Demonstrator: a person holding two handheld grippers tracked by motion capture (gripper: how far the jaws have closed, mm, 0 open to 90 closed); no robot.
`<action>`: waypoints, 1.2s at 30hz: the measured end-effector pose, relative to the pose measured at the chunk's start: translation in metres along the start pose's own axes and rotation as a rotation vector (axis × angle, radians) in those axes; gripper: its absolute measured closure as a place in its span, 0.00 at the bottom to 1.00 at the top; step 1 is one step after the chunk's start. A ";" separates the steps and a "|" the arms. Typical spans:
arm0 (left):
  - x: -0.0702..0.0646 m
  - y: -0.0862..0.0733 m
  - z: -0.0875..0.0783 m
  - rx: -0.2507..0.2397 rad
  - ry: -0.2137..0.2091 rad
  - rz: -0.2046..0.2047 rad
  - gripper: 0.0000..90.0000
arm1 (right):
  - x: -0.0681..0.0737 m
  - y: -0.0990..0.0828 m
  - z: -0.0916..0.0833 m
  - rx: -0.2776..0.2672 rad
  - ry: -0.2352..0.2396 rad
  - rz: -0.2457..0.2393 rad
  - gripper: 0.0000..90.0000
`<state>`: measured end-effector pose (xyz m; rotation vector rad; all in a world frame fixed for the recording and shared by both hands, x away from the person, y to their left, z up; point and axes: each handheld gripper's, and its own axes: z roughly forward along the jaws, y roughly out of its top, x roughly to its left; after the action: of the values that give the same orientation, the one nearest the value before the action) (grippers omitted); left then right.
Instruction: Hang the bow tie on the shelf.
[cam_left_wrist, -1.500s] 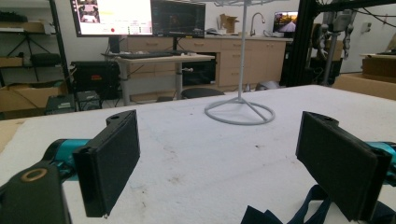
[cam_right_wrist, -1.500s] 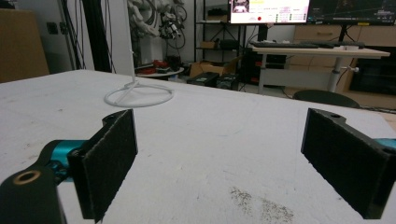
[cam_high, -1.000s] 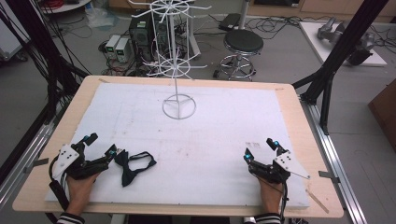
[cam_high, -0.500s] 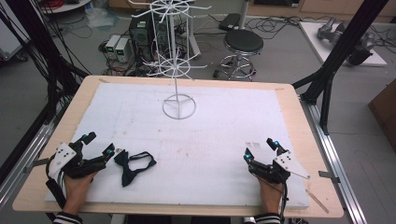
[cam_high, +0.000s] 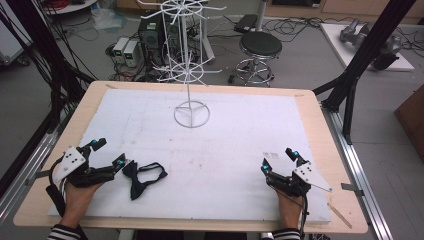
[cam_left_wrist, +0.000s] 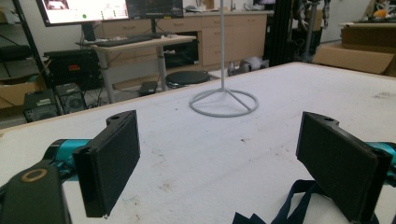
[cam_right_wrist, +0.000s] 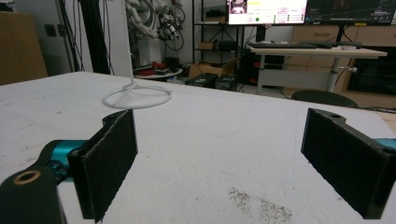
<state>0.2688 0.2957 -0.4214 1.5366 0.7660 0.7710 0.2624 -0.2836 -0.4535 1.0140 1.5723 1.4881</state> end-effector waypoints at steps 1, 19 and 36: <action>0.000 0.002 0.001 0.008 -0.007 0.002 0.16 | 0.000 0.000 0.000 -0.002 0.000 -0.003 0.11; -0.005 0.021 0.023 0.203 -0.120 0.072 0.16 | 0.000 0.000 0.000 0.000 0.000 0.005 0.11; -0.021 0.024 0.050 0.467 -0.228 0.183 0.18 | 0.000 0.000 0.000 -0.001 0.001 0.010 0.11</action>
<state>0.2997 0.2485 -0.4027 2.0984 0.6686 0.5548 0.2623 -0.2838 -0.4534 1.0226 1.5690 1.4958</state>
